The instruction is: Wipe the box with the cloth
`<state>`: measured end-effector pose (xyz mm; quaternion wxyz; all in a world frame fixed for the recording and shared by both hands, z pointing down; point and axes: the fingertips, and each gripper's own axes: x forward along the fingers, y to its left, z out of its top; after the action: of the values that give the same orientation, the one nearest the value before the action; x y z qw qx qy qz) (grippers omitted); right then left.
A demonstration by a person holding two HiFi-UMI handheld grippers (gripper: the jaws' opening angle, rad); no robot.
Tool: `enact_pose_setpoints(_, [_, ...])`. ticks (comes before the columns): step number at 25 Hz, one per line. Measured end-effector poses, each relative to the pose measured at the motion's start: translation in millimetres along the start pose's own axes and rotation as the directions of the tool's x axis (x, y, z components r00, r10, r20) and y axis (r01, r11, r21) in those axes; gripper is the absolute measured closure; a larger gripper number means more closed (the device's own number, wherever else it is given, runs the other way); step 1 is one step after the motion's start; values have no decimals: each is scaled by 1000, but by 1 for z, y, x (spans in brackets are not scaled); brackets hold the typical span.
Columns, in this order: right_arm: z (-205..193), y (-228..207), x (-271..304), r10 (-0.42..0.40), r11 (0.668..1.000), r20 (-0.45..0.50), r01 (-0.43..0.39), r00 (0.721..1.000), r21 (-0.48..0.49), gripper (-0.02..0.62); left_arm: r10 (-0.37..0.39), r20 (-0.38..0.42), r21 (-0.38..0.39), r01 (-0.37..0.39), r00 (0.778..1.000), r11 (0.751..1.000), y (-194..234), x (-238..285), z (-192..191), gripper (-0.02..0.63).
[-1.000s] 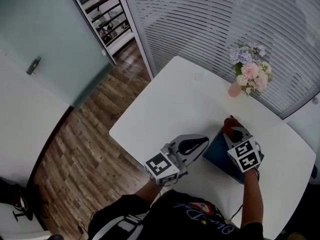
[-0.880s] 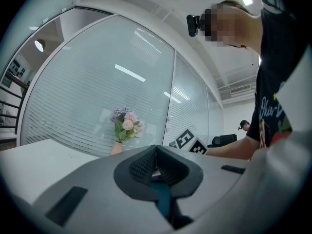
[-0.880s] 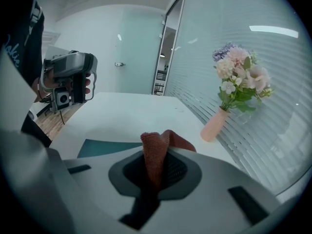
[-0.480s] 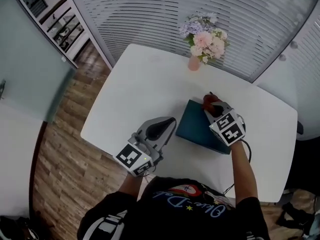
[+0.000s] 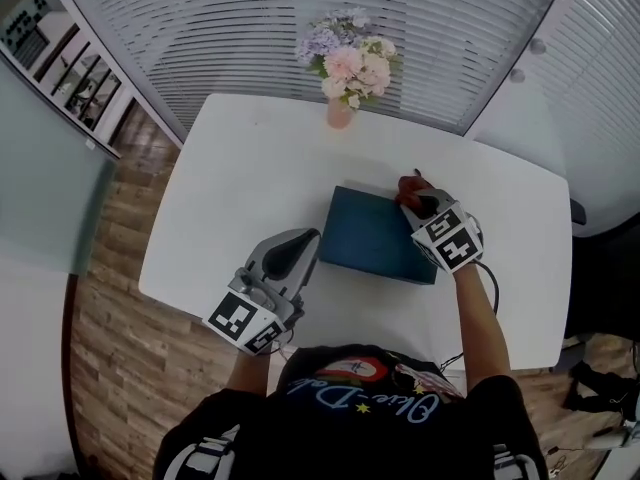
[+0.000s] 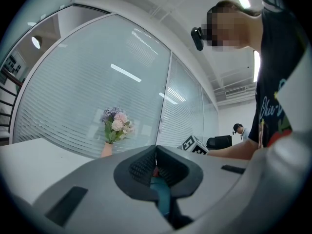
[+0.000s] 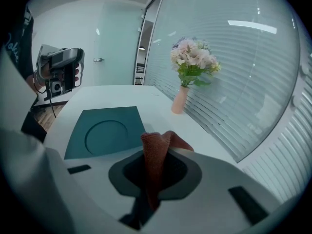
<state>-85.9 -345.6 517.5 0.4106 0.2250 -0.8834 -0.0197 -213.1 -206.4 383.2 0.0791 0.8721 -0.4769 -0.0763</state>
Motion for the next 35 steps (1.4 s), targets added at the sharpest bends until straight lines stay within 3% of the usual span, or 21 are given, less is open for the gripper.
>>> enact_pose_setpoints(9, [-45,-29,-32,-89,985,-7,89,996,147,568,-15,2,16,15,1000,1000,-8,5,3,602])
enact_pose_setpoints(16, [-59,-43,-39,-175,960,1,170,985,222,568,-18,9,25,18,1000,1000,-8,3,6,602])
enact_pose_setpoints(21, [-20,-65,-69,-335,913,116,292,935,285,568,-11,19,26,10,1000,1000,-6,-2,6,603])
enact_pose_setpoints(23, [12,-63,-80,-361,915,196,305,912,266,568,-4,21,21,4,1000,1000,-5,-4,5,602])
enact_pose_setpoints(26, [65,-37,-77,-315,946,305,270,898,181,568,-3,27,18,3,1000,1000,-6,-5,4,603])
enact_pose_setpoints(29, [106,9,-47,-184,983,354,176,917,54,568,-7,37,12,6,999,1000,-9,-5,5,601])
enact_pose_setpoints(32, [126,59,-12,-50,995,344,79,938,-69,568,2,48,13,-2,999,1000,-11,-10,8,603])
enact_pose_setpoints(35, [124,97,16,53,984,270,-5,961,-178,568,25,58,13,-25,998,1000,-7,-19,10,602])
